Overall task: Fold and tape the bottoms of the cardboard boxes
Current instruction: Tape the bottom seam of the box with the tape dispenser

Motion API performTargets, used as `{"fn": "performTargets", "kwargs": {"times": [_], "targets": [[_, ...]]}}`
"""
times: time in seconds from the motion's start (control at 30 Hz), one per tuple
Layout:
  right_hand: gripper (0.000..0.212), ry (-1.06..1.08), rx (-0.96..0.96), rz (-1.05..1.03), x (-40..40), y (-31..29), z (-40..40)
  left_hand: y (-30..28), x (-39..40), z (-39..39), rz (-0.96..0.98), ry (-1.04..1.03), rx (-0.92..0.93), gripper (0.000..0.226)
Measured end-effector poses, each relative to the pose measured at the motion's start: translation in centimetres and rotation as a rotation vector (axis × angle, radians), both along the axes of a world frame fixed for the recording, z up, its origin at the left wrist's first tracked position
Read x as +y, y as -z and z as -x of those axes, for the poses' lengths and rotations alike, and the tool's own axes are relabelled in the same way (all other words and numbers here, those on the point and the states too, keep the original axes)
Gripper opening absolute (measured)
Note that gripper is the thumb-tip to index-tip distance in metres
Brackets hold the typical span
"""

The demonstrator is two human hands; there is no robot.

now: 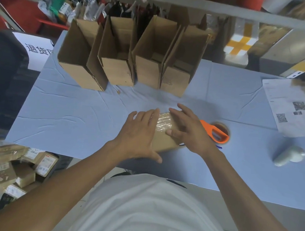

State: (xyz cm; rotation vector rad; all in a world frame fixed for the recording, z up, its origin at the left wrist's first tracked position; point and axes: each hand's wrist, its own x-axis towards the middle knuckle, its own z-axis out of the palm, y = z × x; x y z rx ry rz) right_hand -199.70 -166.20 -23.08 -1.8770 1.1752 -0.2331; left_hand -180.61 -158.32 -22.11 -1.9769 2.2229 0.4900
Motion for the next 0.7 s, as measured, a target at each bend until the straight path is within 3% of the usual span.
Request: {"fn": "performTargets", "kwargs": {"times": [0.07, 0.13, 0.2, 0.27, 0.3, 0.37, 0.47, 0.53, 0.6, 0.7], "targets": [[0.066, 0.039, -0.100, -0.030, -0.2, 0.4, 0.1, 0.4, -0.2, 0.0, 0.045, -0.035, -0.040, 0.135], [0.069, 0.214, -0.209, -0.080, -0.4, 0.5, 0.3, 0.2, -1.2, -1.1, 0.059, -0.200, 0.045, 0.124], [0.076, 0.402, -0.234, -0.152, -0.4, 1.3, 0.6, -0.4, -1.8, -3.0, 0.006, -0.461, 0.363, 0.113], [0.093, 0.431, -0.159, -0.207, 0.0, 2.6, 0.4, -0.2, -1.7, -4.8, -0.075, -0.702, 0.851, 0.077], [0.102, 0.422, -0.144, -0.240, 0.3, 3.3, 0.2, 0.5, -1.5, -5.2, -0.127, -0.770, 1.008, 0.056], [0.111, 0.430, -0.160, -0.300, 0.9, 4.7, -0.2, 2.5, -0.7, -5.4, -0.243, -0.841, 1.135, 0.034], [0.102, 0.470, -0.111, -0.303, 1.8, 6.0, -0.7, 6.1, 0.9, -4.9, -0.342, -0.975, 1.237, 0.043], [0.078, 0.519, -0.110, -0.264, 2.3, 6.5, -0.6, 7.1, 1.5, -4.4, -0.365, -1.044, 1.224, 0.040], [0.044, 0.542, -0.117, -0.201, 2.8, 6.8, -0.5, 7.1, 1.4, -3.7, -0.345, -1.002, 1.098, 0.041], [0.033, 0.534, -0.143, -0.119, 3.1, 7.1, -0.6, 7.0, 0.3, -3.2, -0.232, -0.849, 0.887, 0.057]]}}
